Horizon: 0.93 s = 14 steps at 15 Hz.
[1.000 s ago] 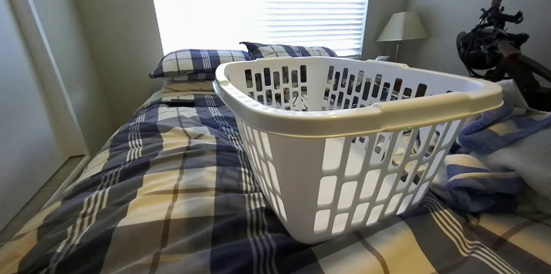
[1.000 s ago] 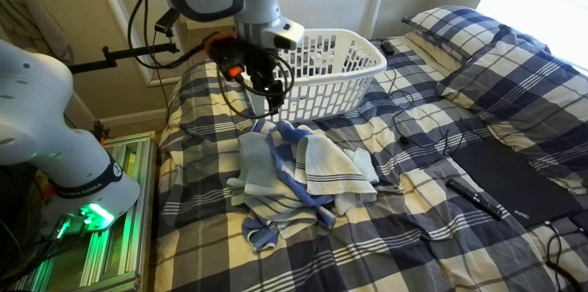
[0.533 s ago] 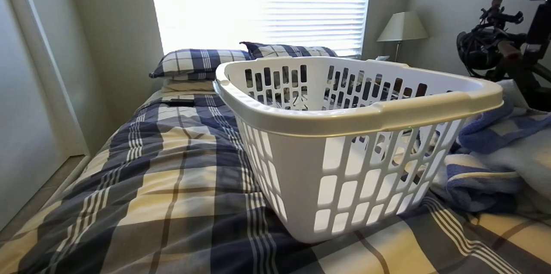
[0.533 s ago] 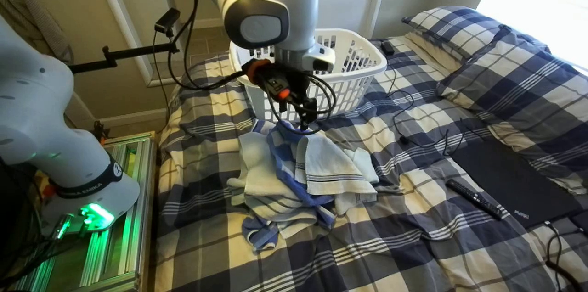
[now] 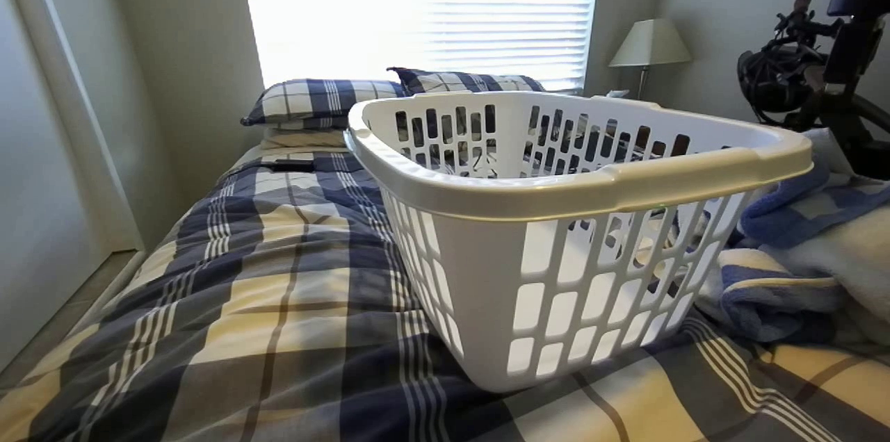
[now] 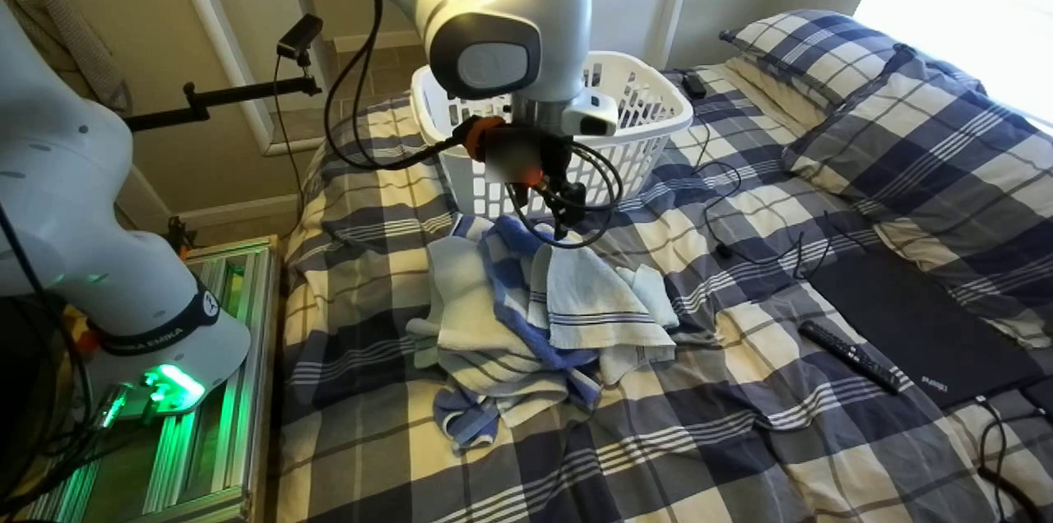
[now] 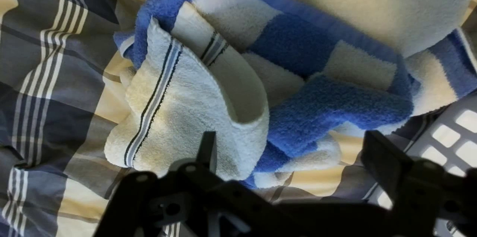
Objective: Put the towel inside the basket
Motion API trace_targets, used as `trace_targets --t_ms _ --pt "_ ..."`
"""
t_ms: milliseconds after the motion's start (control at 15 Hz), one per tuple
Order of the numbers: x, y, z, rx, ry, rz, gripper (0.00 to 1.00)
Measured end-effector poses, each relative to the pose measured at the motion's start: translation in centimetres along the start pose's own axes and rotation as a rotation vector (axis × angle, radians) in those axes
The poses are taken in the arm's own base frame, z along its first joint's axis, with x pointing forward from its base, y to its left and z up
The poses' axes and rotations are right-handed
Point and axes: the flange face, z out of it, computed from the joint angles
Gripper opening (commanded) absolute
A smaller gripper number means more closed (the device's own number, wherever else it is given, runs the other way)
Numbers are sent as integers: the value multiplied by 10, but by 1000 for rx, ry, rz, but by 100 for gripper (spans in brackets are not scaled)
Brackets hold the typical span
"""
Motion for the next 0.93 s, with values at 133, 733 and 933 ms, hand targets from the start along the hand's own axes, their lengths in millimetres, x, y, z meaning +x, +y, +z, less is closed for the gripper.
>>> trace_targets --t_ms 133,733,933 --pt "0 1 1 -1 1 4 100" --pt "2 21 24 -22 42 30 68" --pt "2 24 34 -24 45 34 57"
